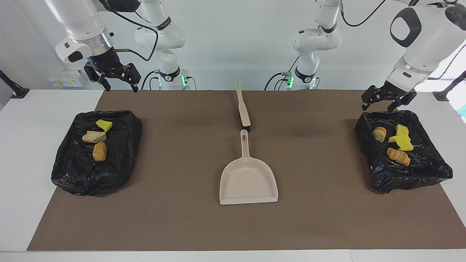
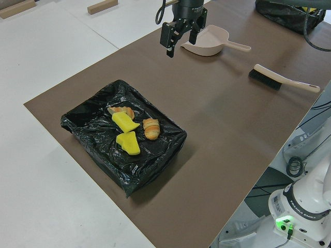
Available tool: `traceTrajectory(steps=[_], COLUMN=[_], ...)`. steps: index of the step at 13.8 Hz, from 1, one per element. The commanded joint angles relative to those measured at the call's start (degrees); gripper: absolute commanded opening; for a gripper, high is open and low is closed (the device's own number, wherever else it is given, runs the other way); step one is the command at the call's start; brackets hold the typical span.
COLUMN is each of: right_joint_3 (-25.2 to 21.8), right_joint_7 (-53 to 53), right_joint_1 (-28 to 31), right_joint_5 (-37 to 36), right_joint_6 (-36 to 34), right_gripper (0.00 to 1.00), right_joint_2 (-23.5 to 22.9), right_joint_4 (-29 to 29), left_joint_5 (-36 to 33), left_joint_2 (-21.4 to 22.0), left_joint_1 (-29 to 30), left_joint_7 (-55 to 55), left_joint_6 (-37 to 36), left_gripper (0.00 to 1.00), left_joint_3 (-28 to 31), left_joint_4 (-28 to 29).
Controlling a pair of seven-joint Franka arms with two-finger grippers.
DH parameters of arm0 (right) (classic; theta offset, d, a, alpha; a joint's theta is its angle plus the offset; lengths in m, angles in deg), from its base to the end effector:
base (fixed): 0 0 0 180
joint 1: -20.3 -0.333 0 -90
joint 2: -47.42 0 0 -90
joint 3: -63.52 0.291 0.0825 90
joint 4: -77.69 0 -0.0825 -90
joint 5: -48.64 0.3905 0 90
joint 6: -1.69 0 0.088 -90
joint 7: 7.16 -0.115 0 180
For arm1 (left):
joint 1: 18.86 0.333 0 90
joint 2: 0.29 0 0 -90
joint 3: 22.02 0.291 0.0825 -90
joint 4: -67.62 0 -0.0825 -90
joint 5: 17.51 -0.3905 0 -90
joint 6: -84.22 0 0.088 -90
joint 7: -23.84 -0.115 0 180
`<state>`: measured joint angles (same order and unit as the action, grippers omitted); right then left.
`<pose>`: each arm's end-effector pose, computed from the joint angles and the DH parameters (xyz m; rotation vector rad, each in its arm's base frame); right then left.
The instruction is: Sweep and dump trash in bin
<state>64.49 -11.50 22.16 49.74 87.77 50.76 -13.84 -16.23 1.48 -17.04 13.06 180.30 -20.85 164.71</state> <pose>0.5368 -0.0058 0.6050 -3.1208 0.1411 0.0584 0.5588 0.0270 0.5585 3.1134 -0.2085 0.0248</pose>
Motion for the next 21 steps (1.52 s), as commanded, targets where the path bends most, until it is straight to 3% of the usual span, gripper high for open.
traceTrajectory(steps=[1,6,8,12,21], right_joint_3=[0.3,0.2,0.3,0.2,0.2], right_joint_7=[-0.7,-0.7,-0.7,-0.6,-0.6], right_joint_1=[0.5,0.5,0.5,0.5,0.5], right_joint_5=[1.0,1.0,1.0,1.1,1.0], right_joint_6=[1.5,1.3,1.4,1.3,1.3], right_gripper=[1.0,1.0,1.0,1.0,1.0], right_joint_2=[1.1,1.2,1.2,1.2,1.3], right_joint_4=[-1.6,-1.6,-1.6,-1.6,-1.7], left_joint_5=[-0.4,-0.3,-0.7,0.0,0.2], left_joint_2=[0.0,1.0,1.1,3.7,6.1], left_joint_1=[-0.6,-0.7,-0.6,-0.4,0.3], left_joint_7=[0.5,0.8,6.3,10.8,9.3], left_joint_6=[-2.1,-9.9,-11.2,-7.1,-9.0], left_gripper=[1.0,1.0,1.0,1.0,1.0], left_joint_3=[-0.3,-2.2,-6.2,-7.2,-7.0], left_joint_4=[-4.8,-8.7,-9.4,-7.5,-3.5])
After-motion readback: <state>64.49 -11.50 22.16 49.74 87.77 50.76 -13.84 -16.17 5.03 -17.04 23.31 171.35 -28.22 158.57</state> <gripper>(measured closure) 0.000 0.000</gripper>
